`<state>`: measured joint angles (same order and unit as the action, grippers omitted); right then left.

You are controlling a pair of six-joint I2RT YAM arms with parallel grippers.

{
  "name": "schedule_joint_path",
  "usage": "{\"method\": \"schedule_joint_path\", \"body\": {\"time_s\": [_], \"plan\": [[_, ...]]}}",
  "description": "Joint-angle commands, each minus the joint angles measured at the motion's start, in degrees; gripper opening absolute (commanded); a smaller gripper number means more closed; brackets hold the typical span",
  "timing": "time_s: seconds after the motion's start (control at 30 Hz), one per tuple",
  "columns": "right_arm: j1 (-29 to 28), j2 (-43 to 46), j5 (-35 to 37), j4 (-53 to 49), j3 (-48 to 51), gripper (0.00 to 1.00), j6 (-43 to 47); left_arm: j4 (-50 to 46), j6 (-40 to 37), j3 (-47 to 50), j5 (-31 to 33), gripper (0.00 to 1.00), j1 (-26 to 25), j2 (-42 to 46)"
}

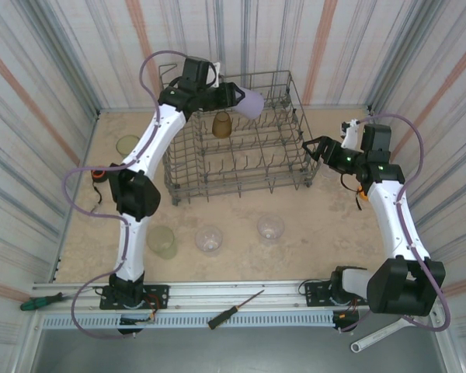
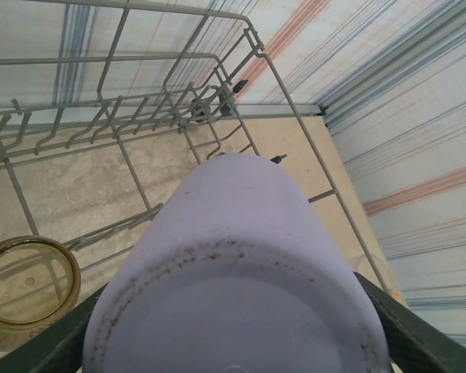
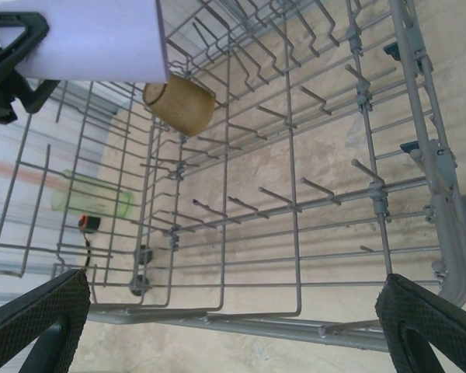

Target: Load the cups into the dish rack

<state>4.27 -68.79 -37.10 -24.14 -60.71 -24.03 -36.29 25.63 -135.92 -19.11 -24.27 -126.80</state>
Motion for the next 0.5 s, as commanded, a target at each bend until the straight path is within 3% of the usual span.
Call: {"method": "schedule_joint_path", "body": {"time_s": [0.0, 0.47], "plan": [[0.47, 0.68, -0.01, -0.95, 0.43, 0.99, 1.97, -0.77, -4.31, -2.42, 4.72, 0.17, -0.76, -0.9], [0.81, -0.02, 0.39, -1.01, 0.61, 0.99, 2.6, -2.47, -8.19, -5.03, 9.58, 0.18, -1.48, -5.27]]}}
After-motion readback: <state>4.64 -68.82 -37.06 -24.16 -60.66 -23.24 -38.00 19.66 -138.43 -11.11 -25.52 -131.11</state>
